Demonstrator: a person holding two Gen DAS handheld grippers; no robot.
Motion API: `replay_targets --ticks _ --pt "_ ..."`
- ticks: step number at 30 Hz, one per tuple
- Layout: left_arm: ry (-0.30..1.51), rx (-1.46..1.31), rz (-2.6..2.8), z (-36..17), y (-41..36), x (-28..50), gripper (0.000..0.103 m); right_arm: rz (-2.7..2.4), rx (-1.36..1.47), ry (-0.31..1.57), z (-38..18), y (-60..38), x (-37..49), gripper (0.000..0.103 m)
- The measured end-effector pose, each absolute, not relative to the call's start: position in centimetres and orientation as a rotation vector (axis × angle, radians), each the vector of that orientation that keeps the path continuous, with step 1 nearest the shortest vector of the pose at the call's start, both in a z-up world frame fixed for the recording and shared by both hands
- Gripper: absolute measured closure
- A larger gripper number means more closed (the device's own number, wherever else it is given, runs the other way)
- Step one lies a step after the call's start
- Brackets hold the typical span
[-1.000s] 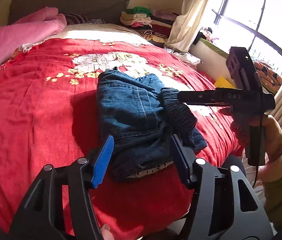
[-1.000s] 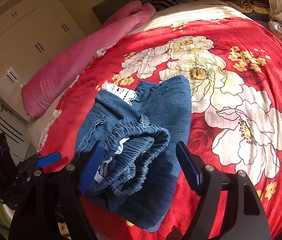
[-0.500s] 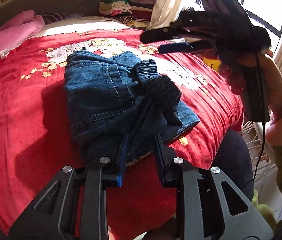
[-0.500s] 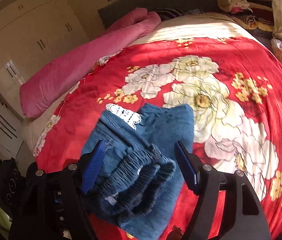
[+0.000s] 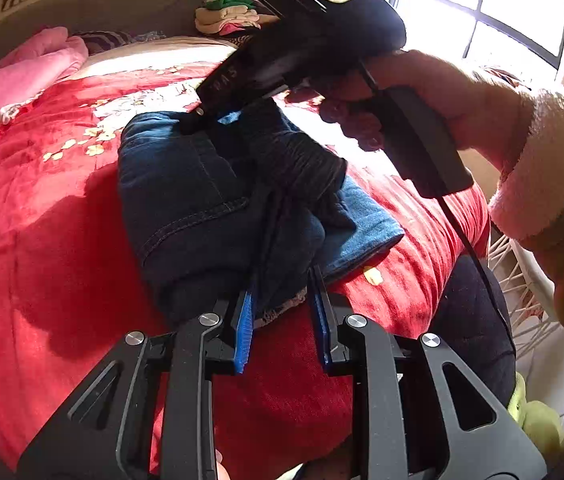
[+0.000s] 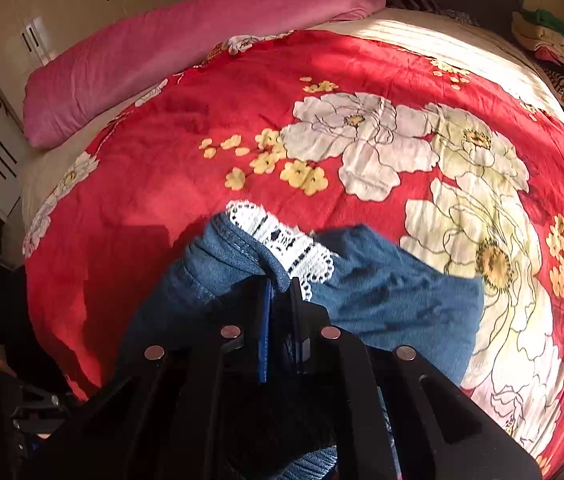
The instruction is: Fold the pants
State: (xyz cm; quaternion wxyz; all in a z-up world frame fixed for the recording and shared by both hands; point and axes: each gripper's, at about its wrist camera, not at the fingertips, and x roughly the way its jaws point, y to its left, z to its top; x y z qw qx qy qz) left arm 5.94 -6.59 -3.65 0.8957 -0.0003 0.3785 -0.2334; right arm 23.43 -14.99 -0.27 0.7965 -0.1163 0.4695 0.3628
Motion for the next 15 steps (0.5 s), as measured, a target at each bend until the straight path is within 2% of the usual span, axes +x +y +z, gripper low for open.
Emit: replay_targets --ticks 4,11,12,15 --pt "0.777 0.026 -0.471 -3.7 -6.9 6.0 0.085 0.791 -0.293 0.974 0.2 -12.3 24.9 0.098" --pt "0.787 0.06 -0.47 -4.4 -7.4 6.0 0.085 0.753 -0.287 1.009 -2.9 -12.5 26.1 0.098" --pt "0.788 0.056 -0.471 -4.4 -7.3 6.0 0.085 0.75 -0.271 1.008 -2.8 -12.8 26.2 0.097" --pt "0.786 0.043 -0.473 -4.3 -7.2 5.9 0.085 0.757 -0.196 0.994 -1.5 -13.9 26.0 0.083"
